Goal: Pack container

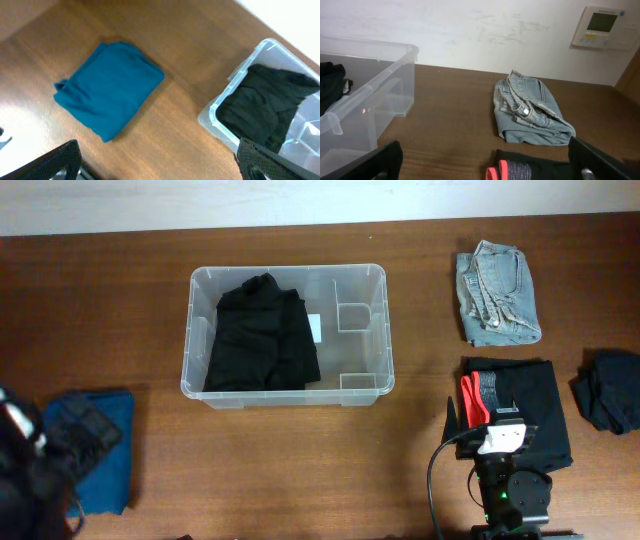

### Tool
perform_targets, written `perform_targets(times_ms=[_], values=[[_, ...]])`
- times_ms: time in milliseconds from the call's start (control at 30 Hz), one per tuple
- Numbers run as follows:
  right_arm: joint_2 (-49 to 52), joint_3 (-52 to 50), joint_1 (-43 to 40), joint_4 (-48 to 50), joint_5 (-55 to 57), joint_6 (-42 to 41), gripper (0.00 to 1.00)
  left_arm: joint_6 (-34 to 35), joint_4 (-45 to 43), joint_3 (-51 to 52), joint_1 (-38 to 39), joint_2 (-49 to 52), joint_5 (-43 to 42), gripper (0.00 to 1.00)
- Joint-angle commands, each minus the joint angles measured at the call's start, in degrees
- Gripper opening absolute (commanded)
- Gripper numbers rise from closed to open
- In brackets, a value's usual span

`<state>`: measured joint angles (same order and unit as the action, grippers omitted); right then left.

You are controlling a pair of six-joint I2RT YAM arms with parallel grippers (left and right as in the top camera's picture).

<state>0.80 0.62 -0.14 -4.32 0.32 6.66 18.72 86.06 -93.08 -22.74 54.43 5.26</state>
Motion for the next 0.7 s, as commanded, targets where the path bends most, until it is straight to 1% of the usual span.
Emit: perform_targets(times_ms=[0, 67, 133, 233, 267, 367, 433, 467, 533, 567, 600, 667], values=[[-0.6, -0.3, -0.3, -0.3, 0.3, 0.2, 0.98, -1.7, -1.4, 4.2, 1.0, -4.2, 1.7, 1.00], [-0.6, -0.3, -0.3, -0.3, 0.3, 0.2, 0.98, -1.2, -2.5, 7.1, 1.0, -6.5, 1.7, 1.00], [-0.6, -0.3, -0.3, -0.3, 0.3, 0.2, 0.98, 1.5, -3.8, 10.0, 1.0, -7.9, 1.7, 1.00], [-0.6, -0.3, -0.3, -0.3, 0.3, 0.2, 0.98, 9.6, -5.6, 14.3, 1.0, -8.3, 1.7, 1.00], [-0.6, -0.3, -0.3, -0.3, 0.3, 0.2, 0.98, 11.3, -6.5, 15.9, 1.0, -8.1, 1.7, 1.00], [-0.6, -0.3, -0.3, -0.3, 0.3, 0.2, 0.98, 11.5, -9.4, 21.0, 1.0, -7.3, 3.2, 1.00], [-0.6, -0.3, -0.3, -0.3, 0.3, 0.2, 0.98, 11.4, -10.7, 24.3, 1.0, -5.9, 6.9, 1.00], [-0.6, -0.3, -0.3, -0.3, 0.3, 0.2, 0.98, 11.4, -11.3, 26.2, 1.0, -4.8, 10.1, 1.00], [-0.6, -0.3, -0.3, -0.3, 0.3, 0.2, 0.98, 9.6, -13.4, 29.0, 1.0, -2.2, 14.0, 1.00], [-0.6, -0.3, -0.3, -0.3, 0.3, 0.2, 0.98, 8.2, -14.5, 29.7, 1.0, -1.0, 14.2, 1.00], [-0.6, -0.3, -0.3, -0.3, 0.3, 0.2, 0.98, 7.8, -16.0, 30.3, 1.0, 0.7, 12.5, 1.00], [-0.6, -0.3, -0.3, -0.3, 0.3, 0.2, 0.98, 4.5, -18.4, 30.4, 1.0, 4.9, 9.7, 1.00]])
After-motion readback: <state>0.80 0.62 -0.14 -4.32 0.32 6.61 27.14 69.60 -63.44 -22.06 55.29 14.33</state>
